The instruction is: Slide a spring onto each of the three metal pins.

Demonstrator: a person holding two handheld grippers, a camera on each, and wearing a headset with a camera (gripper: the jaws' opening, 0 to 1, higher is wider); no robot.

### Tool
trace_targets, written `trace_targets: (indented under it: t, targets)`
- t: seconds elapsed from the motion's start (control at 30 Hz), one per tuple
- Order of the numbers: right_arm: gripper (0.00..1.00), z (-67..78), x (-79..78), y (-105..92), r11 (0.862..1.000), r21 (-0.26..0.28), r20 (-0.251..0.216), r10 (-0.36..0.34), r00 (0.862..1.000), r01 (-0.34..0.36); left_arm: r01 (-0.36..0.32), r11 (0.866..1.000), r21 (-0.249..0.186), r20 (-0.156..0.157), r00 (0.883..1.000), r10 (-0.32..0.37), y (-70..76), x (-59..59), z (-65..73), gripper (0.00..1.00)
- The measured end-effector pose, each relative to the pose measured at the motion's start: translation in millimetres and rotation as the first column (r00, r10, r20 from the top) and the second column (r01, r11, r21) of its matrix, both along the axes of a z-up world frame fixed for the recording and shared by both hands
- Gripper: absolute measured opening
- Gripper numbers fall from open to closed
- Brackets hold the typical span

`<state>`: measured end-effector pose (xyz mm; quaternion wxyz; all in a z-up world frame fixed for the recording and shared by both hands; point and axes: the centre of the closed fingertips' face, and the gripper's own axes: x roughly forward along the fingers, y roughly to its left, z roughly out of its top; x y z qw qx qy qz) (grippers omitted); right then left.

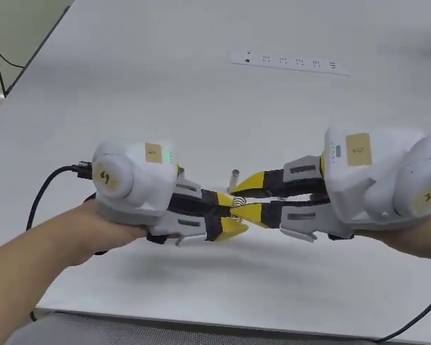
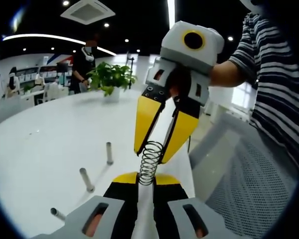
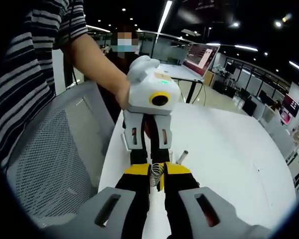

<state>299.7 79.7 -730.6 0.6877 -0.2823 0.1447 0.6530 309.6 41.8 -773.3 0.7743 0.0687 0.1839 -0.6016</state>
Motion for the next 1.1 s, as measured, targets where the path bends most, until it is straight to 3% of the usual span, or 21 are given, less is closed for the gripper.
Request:
trace_targets:
  t: [0.33,0.77,0.93,1.1]
  targets:
    - [0.06,-3.8,0.5,-1.3,1.000,-0.027,0.013,0.012,1.000,-0.011,-0.007,1.000,0.009,0.000,1.000,0.007,-1.1,2.3,-4.2,0.03]
    - [0.06,-6.1,3.1,-1.8,1.000,-0.008,0.016,0.000,1.000,0.000,-0.030,1.000,0.003,-0.017,0.999,0.031,1.9,4.6,-5.5,0.04]
    - [0.06,-15.5,2.6,-2.4,0.999,-0.034,0.022,0.008,1.000,-0.007,-0.047,0.999,-0.001,-0.026,0.999,0.047,4.3,7.0,-4.5,0.10]
    - [0.06,-15.8,5.3,-2.6,0.999,-0.036,0.027,0.008,1.000,-0.007,-0.055,0.998,0.006,-0.023,0.998,0.055,9.3,7.8,-4.5,0.11]
